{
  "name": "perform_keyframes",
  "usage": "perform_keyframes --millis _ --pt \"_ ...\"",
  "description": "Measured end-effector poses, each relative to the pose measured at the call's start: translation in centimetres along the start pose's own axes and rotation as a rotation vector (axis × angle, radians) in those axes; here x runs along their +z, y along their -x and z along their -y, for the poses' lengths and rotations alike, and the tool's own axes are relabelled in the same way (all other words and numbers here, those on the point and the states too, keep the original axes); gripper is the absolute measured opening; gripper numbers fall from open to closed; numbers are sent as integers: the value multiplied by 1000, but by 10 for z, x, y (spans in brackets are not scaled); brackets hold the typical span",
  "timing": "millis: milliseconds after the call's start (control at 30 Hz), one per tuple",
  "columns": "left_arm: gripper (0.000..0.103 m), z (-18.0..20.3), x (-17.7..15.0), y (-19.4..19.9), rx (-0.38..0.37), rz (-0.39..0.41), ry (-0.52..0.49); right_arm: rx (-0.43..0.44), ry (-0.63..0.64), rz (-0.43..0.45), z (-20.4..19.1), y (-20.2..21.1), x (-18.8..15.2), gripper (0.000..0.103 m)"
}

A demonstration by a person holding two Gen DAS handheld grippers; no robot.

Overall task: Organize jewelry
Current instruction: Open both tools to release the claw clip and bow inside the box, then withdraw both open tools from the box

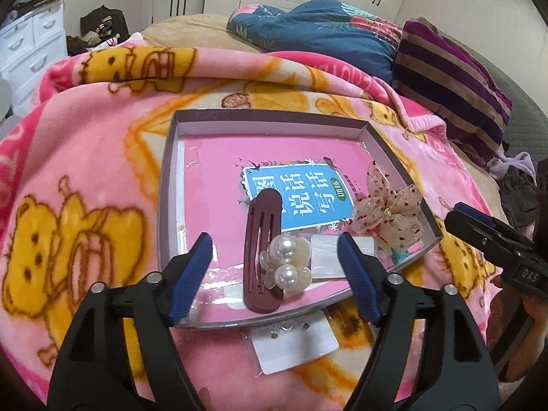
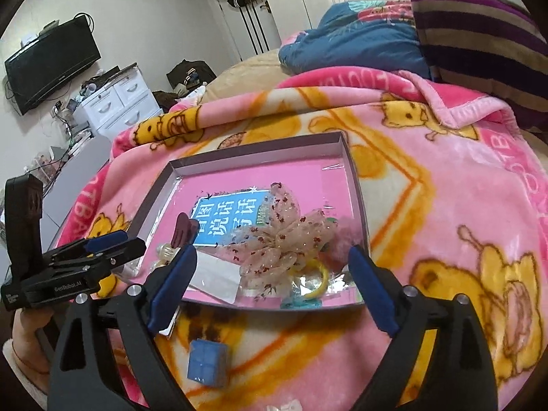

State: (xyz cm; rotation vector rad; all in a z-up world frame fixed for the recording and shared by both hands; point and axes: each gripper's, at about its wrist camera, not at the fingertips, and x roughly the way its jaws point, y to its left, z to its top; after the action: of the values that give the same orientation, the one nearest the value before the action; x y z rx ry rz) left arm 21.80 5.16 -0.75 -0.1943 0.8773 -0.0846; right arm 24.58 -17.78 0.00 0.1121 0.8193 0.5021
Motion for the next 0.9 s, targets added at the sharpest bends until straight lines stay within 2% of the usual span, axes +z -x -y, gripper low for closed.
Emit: perform_keyframes --millis 100,300,433,533,900 --pt "84 0 -2 6 13 8 -4 -8 9 14 -3 7 -3 90" --pt "94 1 -6 17 51 18 -26 -20 32 46 -8 19 -8 90" --pt "94 1 -9 25 62 27 -25 -21 41 66 -10 29 -9 90" --pt "94 3 -10 32 66 37 -27 -17 39 86 -10 37 -9 95" --pt "94 14 -11 77 50 134 -26 0 50 141 -13 68 -10 97"
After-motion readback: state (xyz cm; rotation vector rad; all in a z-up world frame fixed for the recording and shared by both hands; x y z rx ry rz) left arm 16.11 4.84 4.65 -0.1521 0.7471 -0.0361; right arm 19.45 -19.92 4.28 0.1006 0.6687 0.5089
